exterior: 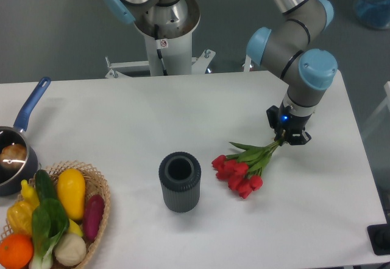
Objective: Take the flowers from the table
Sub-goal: 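Lift the red tulip bunch up off the table by the stems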
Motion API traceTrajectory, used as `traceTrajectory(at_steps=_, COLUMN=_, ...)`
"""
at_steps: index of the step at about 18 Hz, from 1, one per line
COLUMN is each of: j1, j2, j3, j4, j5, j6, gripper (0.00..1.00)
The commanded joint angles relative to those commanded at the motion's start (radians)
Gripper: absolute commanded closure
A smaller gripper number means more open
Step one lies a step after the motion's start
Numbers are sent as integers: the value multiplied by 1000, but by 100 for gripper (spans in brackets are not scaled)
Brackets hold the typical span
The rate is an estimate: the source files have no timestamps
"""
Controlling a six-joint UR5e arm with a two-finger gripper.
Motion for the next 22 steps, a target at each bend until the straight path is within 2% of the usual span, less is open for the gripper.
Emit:
traceTrajectory(at_steps=9, j1=2, j2=6, j3=2, j4=0, j5=-3, j6=5, gripper=82)
traceTrajectory(at_steps=11, j1=0, j2=6, j3=17, j4=0, j5=-37, j6=2, gripper=82)
traceTrajectory(at_steps=14, j1=20, j2=23, j3=29, j4=2, j5=-147, j6=-5, gripper=82)
traceTrajectory(at_steps=18, j1=72, j2=35, j3=43, j4=2, j5=-366, j6=-12, gripper=82)
traceTrajectory(at_steps=22, j1=106, j2=41, j3=74, j4=2, j5=-566, j6=-93, gripper=82)
